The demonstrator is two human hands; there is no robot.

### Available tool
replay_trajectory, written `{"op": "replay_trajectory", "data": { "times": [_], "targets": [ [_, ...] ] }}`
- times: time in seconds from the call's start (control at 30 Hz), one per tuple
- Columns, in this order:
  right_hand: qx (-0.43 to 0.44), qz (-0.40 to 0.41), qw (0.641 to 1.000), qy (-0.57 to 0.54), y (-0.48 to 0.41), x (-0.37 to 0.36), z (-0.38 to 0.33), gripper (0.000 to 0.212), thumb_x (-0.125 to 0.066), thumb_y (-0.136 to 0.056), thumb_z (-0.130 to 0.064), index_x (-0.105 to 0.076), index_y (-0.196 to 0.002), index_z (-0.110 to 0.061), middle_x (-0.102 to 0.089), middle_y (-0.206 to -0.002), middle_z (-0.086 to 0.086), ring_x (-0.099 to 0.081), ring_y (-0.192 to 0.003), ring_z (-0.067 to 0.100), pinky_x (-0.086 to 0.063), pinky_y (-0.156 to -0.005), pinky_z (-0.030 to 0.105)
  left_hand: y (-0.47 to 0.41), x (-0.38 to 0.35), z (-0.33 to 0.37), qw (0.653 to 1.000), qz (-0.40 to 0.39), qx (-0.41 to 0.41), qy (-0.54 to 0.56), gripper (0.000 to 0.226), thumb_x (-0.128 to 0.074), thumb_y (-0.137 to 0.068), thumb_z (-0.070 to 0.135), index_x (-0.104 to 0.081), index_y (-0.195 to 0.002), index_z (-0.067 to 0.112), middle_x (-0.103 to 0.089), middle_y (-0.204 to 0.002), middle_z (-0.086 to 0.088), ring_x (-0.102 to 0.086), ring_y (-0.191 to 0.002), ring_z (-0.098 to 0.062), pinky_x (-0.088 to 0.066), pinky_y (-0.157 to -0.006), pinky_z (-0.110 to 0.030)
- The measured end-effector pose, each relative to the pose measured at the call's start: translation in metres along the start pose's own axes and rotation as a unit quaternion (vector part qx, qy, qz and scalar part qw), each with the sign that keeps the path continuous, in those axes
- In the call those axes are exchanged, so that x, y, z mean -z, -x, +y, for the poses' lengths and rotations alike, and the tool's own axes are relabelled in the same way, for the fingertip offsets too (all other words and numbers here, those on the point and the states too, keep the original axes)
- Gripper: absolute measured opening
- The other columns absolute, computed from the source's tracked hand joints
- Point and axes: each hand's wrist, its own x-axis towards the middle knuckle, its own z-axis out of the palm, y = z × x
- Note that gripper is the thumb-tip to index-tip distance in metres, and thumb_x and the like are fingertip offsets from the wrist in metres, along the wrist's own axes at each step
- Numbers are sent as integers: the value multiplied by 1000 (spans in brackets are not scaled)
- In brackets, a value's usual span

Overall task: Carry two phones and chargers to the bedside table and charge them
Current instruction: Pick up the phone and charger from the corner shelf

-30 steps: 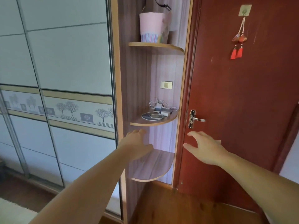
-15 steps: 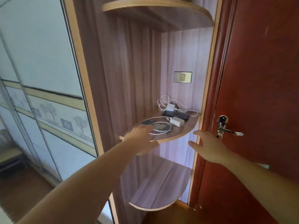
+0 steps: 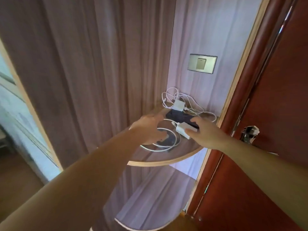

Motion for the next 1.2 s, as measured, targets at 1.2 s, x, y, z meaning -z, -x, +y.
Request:
{"op": "replay_trajectory", "data": {
  "times": [1.2],
  "targets": [
    [-4,-165,928,-334,-63,11,11,39,-69,-64,-47,-70,-81,-12,-68,-63,3,-61,-54,14,-39,-43,20,-18,9,59,935,67,311,153,25,-44,-97,22,-58,-79,13,-54,-67,-1,-51,-52,-13,-39,-38,-18]
  ]
}}
